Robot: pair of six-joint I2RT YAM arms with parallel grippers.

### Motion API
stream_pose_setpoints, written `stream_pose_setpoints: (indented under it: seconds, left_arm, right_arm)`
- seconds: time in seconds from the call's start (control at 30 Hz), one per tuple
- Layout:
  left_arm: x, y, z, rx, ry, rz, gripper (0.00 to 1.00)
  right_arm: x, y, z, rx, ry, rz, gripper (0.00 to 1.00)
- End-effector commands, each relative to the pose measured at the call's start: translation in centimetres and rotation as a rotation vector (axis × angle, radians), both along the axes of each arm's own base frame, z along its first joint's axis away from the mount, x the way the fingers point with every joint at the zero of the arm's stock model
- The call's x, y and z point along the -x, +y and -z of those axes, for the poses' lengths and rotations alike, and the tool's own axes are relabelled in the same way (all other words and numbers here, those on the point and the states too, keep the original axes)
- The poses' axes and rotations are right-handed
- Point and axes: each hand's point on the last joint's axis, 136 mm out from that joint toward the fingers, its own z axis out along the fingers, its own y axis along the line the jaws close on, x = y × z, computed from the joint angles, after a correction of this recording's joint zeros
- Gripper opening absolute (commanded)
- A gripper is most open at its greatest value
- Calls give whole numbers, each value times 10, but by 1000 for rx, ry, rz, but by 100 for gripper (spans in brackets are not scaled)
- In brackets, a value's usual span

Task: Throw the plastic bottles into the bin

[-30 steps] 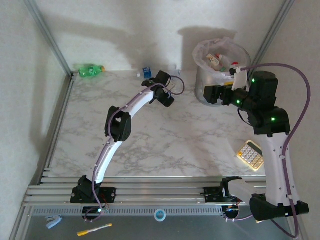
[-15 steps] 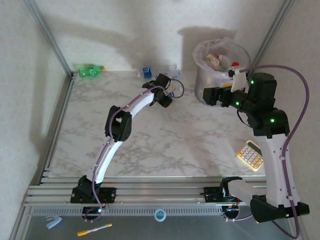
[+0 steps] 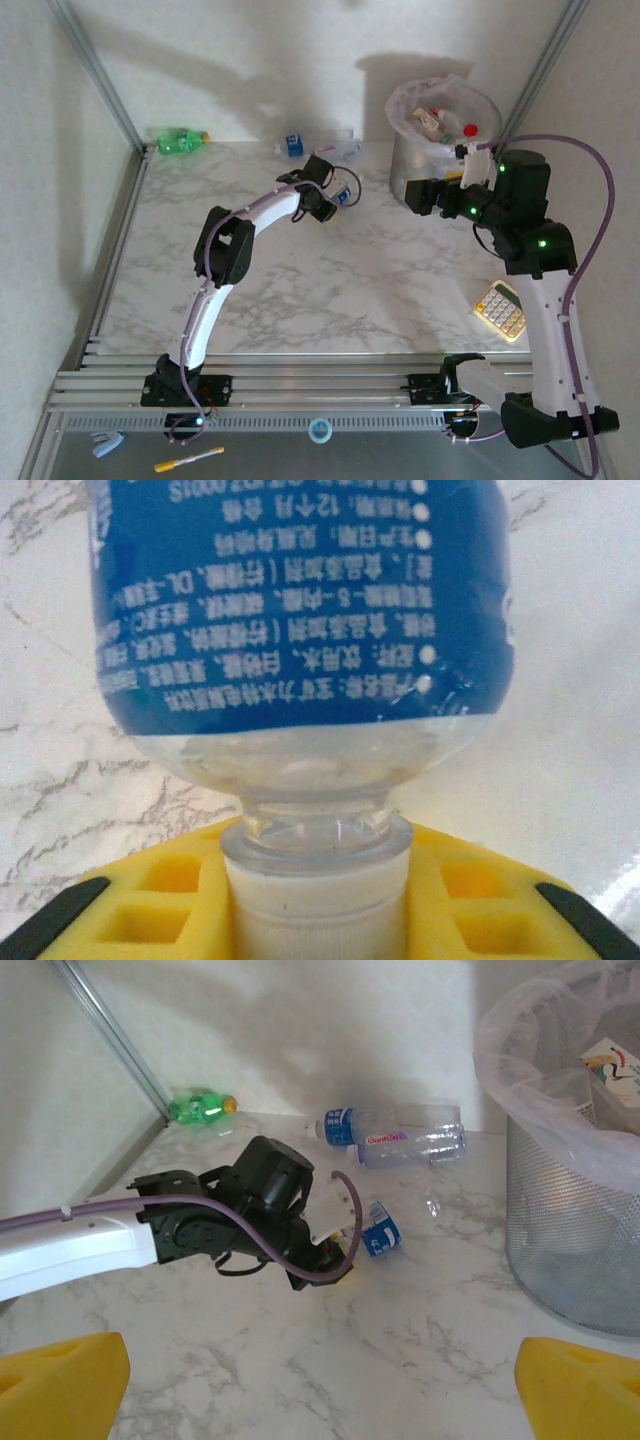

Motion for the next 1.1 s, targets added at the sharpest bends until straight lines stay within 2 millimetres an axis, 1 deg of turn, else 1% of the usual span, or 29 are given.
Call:
stream_pose_setpoints:
  seconds: [0.0, 0.13, 0.2, 0.23, 0.33, 0.47, 0.57, 0.67, 0.83, 0.9, 1.07]
  left_arm:
    - [-2, -10, -43, 83, -84, 9, 22]
    - [6, -11, -54, 104, -100, 11, 16]
    - [14, -13, -63, 123, -113, 13, 14]
    - [18, -14, -69, 138, -129, 14, 14]
    - [37, -19, -104, 233, -206, 17, 14]
    - [71, -26, -151, 341, -302, 40, 15]
    - [98, -33, -173, 374, -348, 65, 15]
    - [123, -43, -195, 403, -402, 94, 15]
    - [159, -54, -225, 459, -465, 126, 16]
    - [172, -59, -236, 476, -490, 139, 16]
    - [199, -68, -256, 513, -532, 167, 16]
  right_arm:
    - [2, 4, -7, -17, -34, -17, 99]
    - [1, 4, -3, -26, -21, -12, 99]
    - [-1, 5, 3, -34, 6, -9, 99]
    - [-1, 5, 6, -38, 20, -8, 99]
    - [-3, 5, 16, -52, 72, 11, 99]
    - [-7, 6, 21, -93, 128, 30, 99]
    - [-9, 11, 15, -146, 141, 21, 99]
    - [-10, 23, 7, -220, 153, -26, 99]
    - [-13, 34, 2, -311, 180, -66, 99]
    - [-15, 36, 4, -326, 195, -66, 99]
    - [-21, 41, 15, -361, 247, -73, 99]
